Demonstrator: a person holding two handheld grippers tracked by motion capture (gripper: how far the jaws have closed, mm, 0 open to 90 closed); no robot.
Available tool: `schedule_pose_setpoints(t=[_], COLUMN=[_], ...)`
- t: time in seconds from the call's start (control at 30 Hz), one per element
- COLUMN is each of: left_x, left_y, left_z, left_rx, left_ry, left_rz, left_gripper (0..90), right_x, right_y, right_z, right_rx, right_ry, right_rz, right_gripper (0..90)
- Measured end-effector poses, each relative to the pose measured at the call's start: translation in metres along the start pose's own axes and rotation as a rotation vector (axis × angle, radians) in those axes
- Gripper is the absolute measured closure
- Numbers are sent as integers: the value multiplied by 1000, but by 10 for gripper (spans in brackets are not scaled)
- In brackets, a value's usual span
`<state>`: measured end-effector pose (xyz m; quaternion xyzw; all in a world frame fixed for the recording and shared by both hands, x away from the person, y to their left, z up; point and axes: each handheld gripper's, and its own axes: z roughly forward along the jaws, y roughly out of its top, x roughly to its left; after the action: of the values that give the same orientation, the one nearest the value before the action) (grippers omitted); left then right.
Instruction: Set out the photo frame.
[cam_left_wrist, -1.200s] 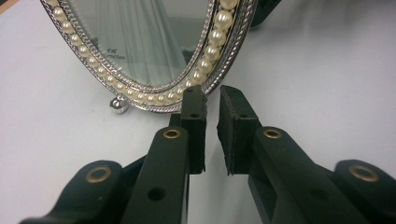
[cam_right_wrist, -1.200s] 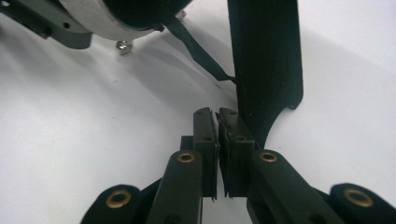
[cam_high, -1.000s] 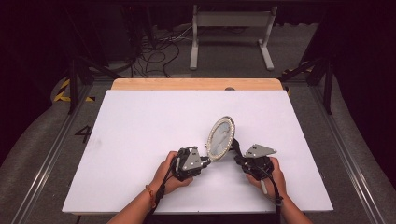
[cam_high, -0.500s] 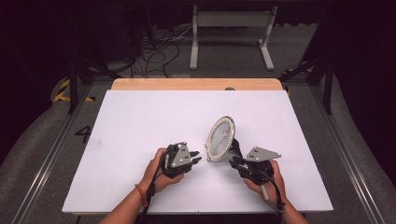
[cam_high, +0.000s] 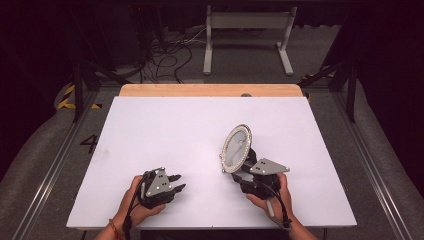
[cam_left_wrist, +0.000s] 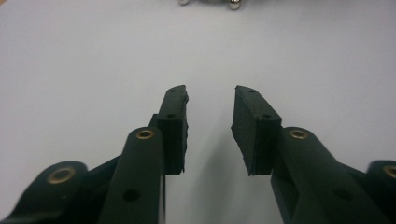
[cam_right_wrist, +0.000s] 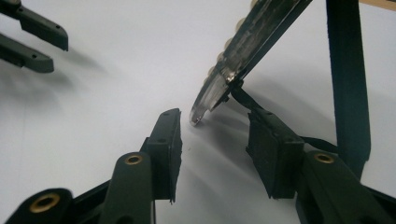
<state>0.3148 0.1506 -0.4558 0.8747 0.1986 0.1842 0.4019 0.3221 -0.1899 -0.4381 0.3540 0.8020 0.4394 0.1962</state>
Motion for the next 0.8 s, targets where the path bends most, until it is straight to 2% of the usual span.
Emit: schedule_pose_setpoints(t=[0.07, 0.2, 0.3, 0.4, 0.57, 0.8], left_x=[1, 0, -1, -2, -5, -2], left_y=[0, -1, -2, -5, -9, -14], left_z=[-2, -3, -4, -3, -4, -10], left_rx=[-9, -9, -4, 15, 34, 37], left_ry=[12, 27, 31, 34, 34, 40], left_rz=[-9, -12, -18, -23, -12, -33], left_gripper=[560, 488, 473, 444, 434, 423], right_x=[-1, -1, -2, -2, -4, -3], right_y=[1, 6, 9, 9, 10, 12], right_z=[3, 5, 6, 13, 17, 22], right_rx=[-6, -25, -37, -25, -55, -67], right_ry=[-4, -9, -9, -14, -10, -21], right_rz=[13, 21, 34, 50, 80, 98], right_gripper=[512, 468, 442, 430, 452, 456])
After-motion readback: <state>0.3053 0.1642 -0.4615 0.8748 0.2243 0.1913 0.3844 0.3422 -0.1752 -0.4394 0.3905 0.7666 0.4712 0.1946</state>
